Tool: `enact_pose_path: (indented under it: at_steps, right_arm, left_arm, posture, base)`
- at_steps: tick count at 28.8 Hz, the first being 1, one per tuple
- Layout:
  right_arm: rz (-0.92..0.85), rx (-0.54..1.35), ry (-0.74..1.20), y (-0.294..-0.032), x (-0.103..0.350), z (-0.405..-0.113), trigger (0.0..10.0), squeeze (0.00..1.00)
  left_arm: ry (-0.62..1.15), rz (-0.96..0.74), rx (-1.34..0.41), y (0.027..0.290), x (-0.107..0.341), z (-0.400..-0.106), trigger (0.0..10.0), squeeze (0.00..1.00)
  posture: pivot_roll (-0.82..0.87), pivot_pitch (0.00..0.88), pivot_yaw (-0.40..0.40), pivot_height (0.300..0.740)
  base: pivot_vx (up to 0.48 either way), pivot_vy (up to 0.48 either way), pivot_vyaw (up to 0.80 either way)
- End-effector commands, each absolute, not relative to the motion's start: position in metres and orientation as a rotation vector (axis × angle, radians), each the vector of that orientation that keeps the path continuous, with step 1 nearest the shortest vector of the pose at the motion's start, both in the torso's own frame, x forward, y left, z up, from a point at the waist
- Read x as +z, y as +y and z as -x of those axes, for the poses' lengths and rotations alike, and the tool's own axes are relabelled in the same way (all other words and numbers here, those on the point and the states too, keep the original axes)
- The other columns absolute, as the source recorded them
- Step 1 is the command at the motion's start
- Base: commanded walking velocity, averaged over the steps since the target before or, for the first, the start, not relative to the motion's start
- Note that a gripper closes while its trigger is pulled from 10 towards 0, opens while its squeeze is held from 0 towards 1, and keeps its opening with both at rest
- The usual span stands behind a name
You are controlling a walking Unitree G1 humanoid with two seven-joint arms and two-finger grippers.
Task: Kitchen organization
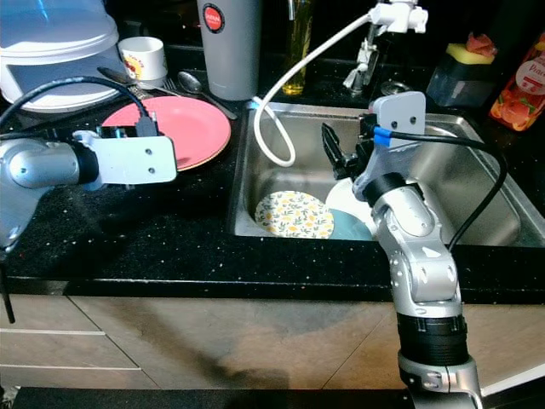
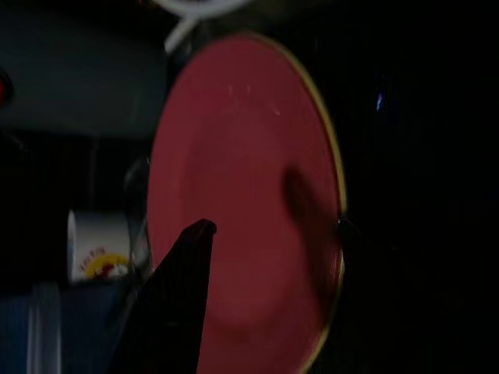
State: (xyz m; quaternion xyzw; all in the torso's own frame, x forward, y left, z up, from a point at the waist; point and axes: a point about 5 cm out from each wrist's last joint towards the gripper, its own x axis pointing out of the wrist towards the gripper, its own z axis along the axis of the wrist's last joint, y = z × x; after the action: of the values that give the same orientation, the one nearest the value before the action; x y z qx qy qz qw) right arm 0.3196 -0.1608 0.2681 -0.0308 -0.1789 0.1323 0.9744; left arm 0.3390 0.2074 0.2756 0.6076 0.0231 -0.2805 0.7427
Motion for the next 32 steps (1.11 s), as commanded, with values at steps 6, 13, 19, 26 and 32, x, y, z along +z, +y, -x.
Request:
enact_pose_path:
  at_steps: [6,13,19,26,32]
  right_arm:
    - [0.062,0.256,-0.369,-0.164,0.271,-0.321,10.0,0.0]
    - [0.065,0.256,-0.372,-0.165,0.272,-0.321,10.0,0.0]
    - [0.063,0.26,-0.374,-0.164,0.272,-0.321,10.0,0.0]
    - [0.061,0.262,-0.375,-0.163,0.272,-0.321,10.0,0.0]
    - [0.062,0.259,-0.375,-0.164,0.271,-0.321,10.0,0.0]
  left_arm:
    - [0.07,-1.347,-0.608,0.206,0.269,-0.348,10.0,0.0]
    - [0.028,-1.356,-0.575,0.204,0.274,-0.354,10.0,0.0]
    - [0.003,-1.369,-0.543,0.205,0.281,-0.359,9.6,0.0]
    - [0.054,-1.38,-0.497,0.215,0.272,-0.369,4.5,0.0]
    - [-0.062,-1.373,-0.435,0.208,0.282,-0.372,0.0,0.0]
  posture:
    - [0.06,0.078,-0.075,0.74]
    - [0.05,0.073,-0.078,0.74]
    - [0.06,0.064,-0.077,0.74]
    - [0.06,0.059,-0.074,0.74]
    - [0.05,0.059,-0.075,0.74]
  base:
    - [0.0,0.0,0.0]
    - [0.0,0.0,0.0]
    - [0.0,0.0,0.0]
    - [0.0,0.0,0.0]
    - [0.0,0.0,0.0]
